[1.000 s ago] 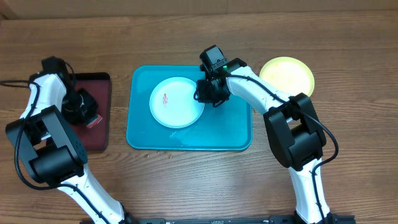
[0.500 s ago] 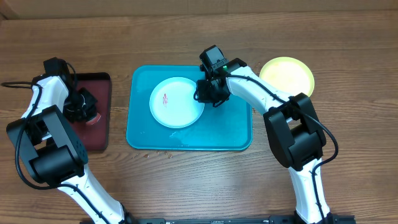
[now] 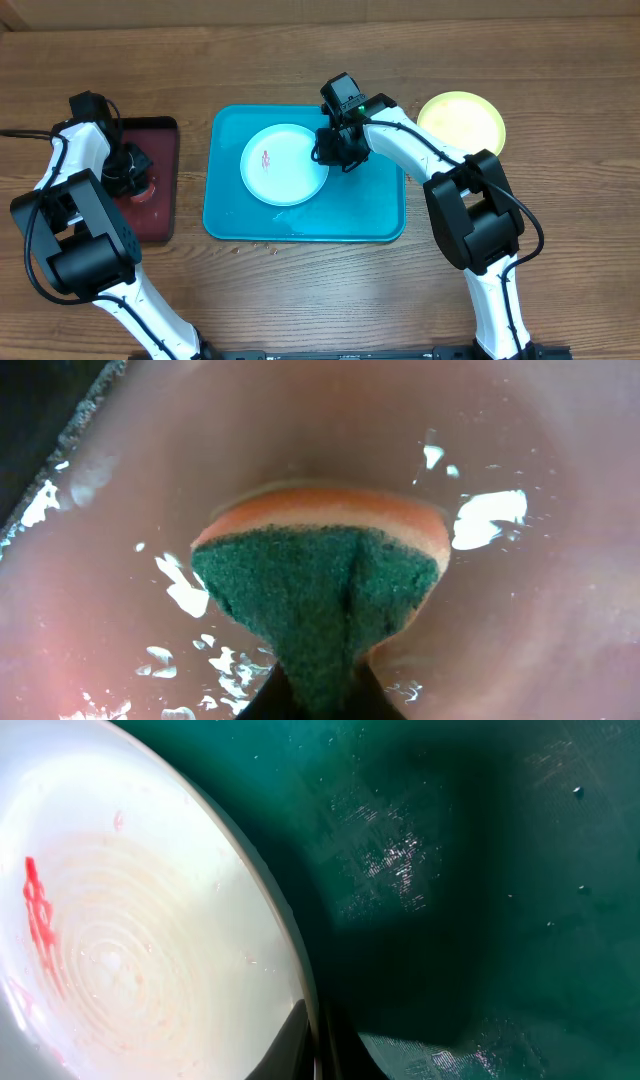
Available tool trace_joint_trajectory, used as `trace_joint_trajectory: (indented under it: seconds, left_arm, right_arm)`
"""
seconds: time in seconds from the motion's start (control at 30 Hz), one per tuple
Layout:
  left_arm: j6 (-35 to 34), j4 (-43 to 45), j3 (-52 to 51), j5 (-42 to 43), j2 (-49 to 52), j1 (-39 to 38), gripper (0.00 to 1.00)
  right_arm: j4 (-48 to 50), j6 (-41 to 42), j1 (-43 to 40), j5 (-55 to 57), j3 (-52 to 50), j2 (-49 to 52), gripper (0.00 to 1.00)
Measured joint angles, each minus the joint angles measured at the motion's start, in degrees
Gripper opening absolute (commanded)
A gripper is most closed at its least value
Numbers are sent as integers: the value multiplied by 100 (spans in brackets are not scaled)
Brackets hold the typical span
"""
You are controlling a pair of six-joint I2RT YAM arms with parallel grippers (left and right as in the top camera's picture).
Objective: Clean dirty plates on tray and stack at the side
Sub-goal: 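Dip the sponge into the red tray water with the left gripper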
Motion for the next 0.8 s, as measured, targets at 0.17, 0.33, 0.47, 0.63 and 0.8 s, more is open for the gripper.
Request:
trace_joint_trajectory:
  seconds: [0.17,0.33,0.47,0.63,0.8]
  left_arm:
    - [129,-649,273,-76,9,0,4]
    - [243,-1399,1180,144,48,0,4]
    - [463,-1453,1639,605,48,-4,4]
    - [570,-953,1399,752,48,-7,4]
    - [592,-551,608,765,63,-4,4]
  right_arm:
    - [9,2,0,0,0,0,4]
    - [20,2,0,0,0,0,4]
    - [22,0,0,0,0,0,4]
    - [33,2,0,0,0,0,4]
    - [39,42,2,2,0,0,4]
